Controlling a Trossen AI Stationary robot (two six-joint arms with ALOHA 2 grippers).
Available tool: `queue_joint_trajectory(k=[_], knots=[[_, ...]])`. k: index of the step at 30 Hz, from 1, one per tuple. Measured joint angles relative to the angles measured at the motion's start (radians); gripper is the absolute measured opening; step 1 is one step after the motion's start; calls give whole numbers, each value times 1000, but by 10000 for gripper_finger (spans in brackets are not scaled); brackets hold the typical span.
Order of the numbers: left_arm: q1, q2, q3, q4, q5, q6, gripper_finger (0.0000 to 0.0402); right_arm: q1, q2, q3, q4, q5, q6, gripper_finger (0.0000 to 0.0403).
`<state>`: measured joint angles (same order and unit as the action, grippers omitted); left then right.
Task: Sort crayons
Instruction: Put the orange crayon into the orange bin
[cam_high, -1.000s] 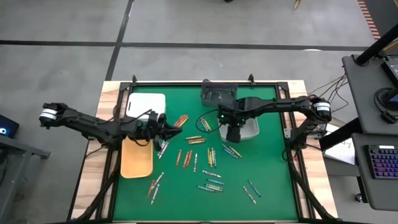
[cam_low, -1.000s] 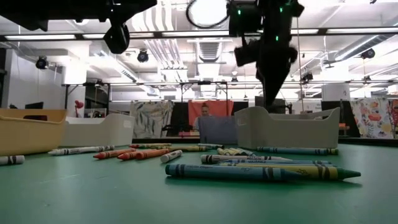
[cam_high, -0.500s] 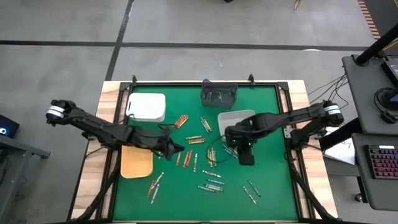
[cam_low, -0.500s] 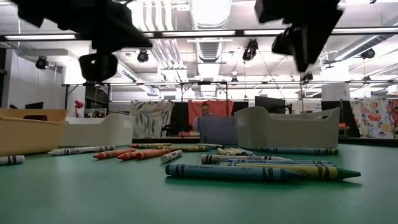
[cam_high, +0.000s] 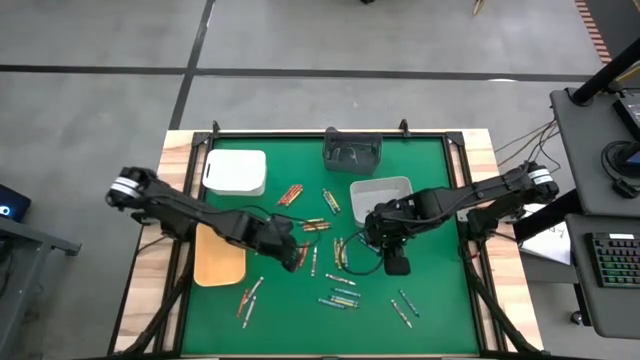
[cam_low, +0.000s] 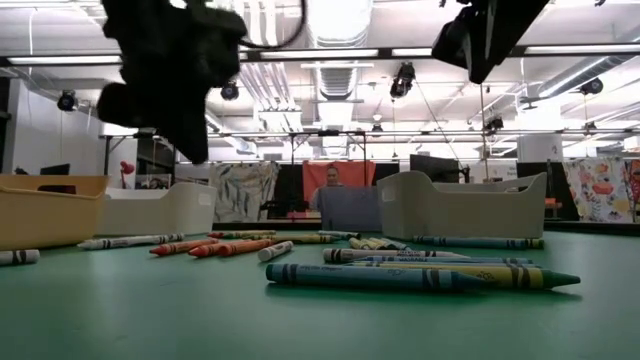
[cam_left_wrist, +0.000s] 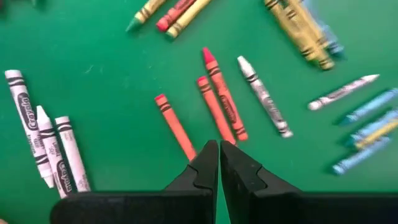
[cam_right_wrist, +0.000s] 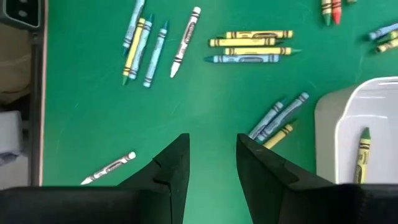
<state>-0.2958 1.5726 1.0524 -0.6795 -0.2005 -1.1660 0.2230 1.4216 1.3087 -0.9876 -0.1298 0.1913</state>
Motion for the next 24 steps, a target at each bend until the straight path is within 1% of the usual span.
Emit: queue_joint_trajectory(k=[5,10,19,21,24], knots=[[0,100,50,-4,-17,3,0,0,0,-1,1,24,-5,118],[0,160,74,-11,-27,-1,0,0,0,-2,2,26,-3,118],[1,203,83,-40,-53,-25,1,0,0,-3,15,27,5,118],[1,204,83,-58,-70,-27,7,0,0,-3,29,27,7,118],[1,204,83,-91,-94,-44,26,0,0,-3,35,27,8,118]])
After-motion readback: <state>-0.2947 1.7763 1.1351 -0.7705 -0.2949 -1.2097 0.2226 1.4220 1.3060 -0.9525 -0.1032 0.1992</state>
